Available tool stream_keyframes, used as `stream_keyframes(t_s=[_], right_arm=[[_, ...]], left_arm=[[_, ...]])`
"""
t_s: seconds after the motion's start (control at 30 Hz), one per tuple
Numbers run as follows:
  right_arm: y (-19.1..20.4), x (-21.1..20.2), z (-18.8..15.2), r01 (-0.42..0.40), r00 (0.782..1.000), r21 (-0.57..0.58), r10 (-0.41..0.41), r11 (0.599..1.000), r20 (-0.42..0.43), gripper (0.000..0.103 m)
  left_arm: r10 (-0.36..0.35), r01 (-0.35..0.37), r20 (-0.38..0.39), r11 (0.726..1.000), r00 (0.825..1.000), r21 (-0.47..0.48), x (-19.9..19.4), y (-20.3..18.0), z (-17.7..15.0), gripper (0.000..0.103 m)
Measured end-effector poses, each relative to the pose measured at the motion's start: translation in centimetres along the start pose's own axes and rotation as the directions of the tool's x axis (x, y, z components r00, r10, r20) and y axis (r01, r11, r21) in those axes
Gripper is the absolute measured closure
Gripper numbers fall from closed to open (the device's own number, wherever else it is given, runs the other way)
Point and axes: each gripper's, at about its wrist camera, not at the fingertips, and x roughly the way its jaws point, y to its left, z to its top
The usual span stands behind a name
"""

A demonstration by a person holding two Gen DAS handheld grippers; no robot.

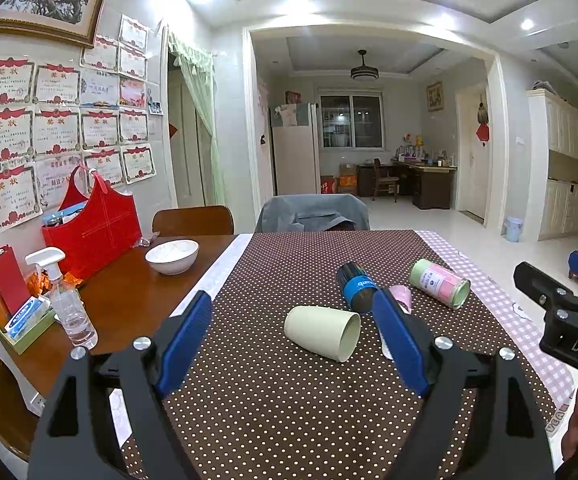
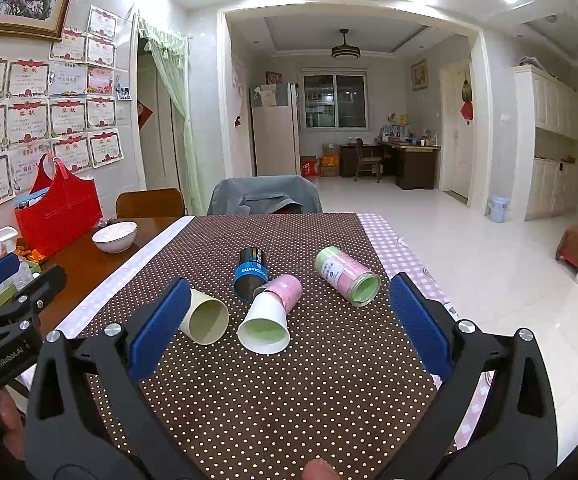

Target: Flip cup upside down

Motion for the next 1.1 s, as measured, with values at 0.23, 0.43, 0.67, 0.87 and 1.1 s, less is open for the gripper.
stream_keyframes(t_s=[0.23, 0.43, 0.67, 0.87, 1.1], right_arm=[[0.1, 0.1, 0.2, -0.002, 1.0, -0.004, 0.002, 1.0, 0.0, 0.006], [0.2, 0.1, 0.3, -0.002, 1.0, -0.007, 0.002, 1.0, -0.001, 0.006], [0.3, 0.4, 0.5, -0.006, 1.0, -0.01, 0.006, 1.0, -0.005, 0.006], [0.3, 1.0, 0.9, -0.006, 1.0, -0.015, 0.006, 1.0, -0.015, 0.006], [0.7, 1.5, 1.2, -0.011, 1.0, -0.027, 0.01, 1.0, -0.022, 0.006]], left_arm=[[-0.001, 0.001, -0.001, 1.0, 1.0, -0.004, 0.2, 0.3, 0.1, 0.022], [-0.004, 0.004, -0.002, 1.0, 1.0, -0.005, 0.2, 0.2, 0.1, 0.021], [-0.003, 0.003, -0.007, 1.0, 1.0, -0.003, 0.4, 0.2, 0.1, 0.022], [-0.003, 0.002, -0.021, 1.0, 1.0, -0.01, 1.0, 0.3, 0.2, 0.022], [-0.004, 0.004, -0.032, 1.0, 0.999, -0.016, 1.4, 0.5, 0.3, 0.022]])
